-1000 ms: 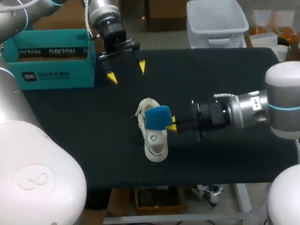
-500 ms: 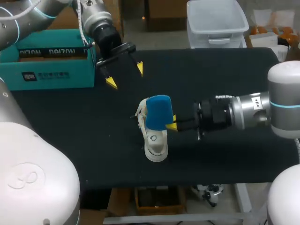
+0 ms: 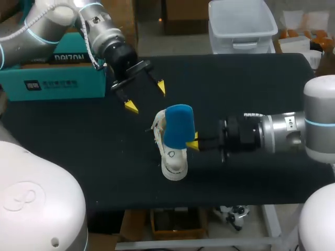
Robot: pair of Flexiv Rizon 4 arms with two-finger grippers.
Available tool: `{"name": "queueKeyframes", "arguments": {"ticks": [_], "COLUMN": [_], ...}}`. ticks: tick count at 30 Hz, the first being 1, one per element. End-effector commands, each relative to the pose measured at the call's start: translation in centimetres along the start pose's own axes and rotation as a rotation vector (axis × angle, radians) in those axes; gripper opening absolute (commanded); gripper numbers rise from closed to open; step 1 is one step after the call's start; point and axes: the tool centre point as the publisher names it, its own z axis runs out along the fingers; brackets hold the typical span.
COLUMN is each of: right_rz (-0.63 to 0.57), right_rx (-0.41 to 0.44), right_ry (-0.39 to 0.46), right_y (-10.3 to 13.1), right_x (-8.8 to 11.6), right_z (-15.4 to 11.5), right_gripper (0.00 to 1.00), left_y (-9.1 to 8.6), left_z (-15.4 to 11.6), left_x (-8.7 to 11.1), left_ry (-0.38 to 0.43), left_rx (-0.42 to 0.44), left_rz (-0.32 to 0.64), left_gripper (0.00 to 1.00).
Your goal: Open the shoe tongue, take the insole out of the shoe, put the insole back into the shoe, and pack the shoe into the shoebox
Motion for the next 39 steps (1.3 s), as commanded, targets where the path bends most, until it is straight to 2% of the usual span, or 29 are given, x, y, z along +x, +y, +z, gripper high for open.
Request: {"name": "queueKeyframes", "arguments": {"ticks": [1, 8, 12, 19, 21, 22, 26, 28, 32, 39], "right_rz": [-0.006, 0.020, 0.024, 0.010, 0.007, 0.009, 0.093, 0.089, 0.048, 0.013], "right_rx": [-0.010, -0.029, -0.029, -0.018, -0.019, -0.020, -0.055, -0.053, -0.046, -0.042], "right_ry": [-0.026, -0.046, -0.049, -0.055, -0.052, -0.053, -0.066, -0.066, -0.068, -0.068], "right_y": [0.0, -0.1, 0.0, 0.0, -0.2, -0.2, -0.1, -0.1, 0.1, -0.1], "right_x": [0.8, 0.6, 0.8, 0.9, 0.7, 0.6, -0.3, -0.4, -0.1, 0.0], "right_z": [-0.3, -0.1, -0.1, -0.1, -0.1, -0.1, -0.4, -0.4, -0.4, 0.0], "right_gripper": [0.00, 0.00, 0.00, 0.00, 0.00, 0.00, 0.00, 0.00, 0.00, 0.00], "left_y": [0.1, 0.4, 0.5, 0.2, 0.3, 0.3, 0.4, 0.5, 0.6, 0.6], "left_z": [1.6, 3.2, 3.4, 2.9, 2.5, 2.4, 1.9, 2.0, 2.5, 2.9], "left_x": [0.9, 1.5, 1.5, 1.6, 1.5, 1.5, 2.1, 2.4, 2.6, 2.3], "left_ry": [-0.297, -0.409, -0.433, -0.391, -0.326, -0.321, -0.327, -0.320, -0.341, -0.334], "left_rx": [-0.006, -0.004, -0.019, -0.002, 0.023, 0.023, -0.038, -0.058, -0.152, -0.155], "left_rz": [-0.011, -0.022, -0.024, -0.032, -0.046, -0.041, 0.033, 0.071, 0.116, 0.142], "left_gripper": [1.00, 0.98, 0.96, 0.97, 0.98, 0.98, 0.97, 0.97, 0.99, 0.96]}}
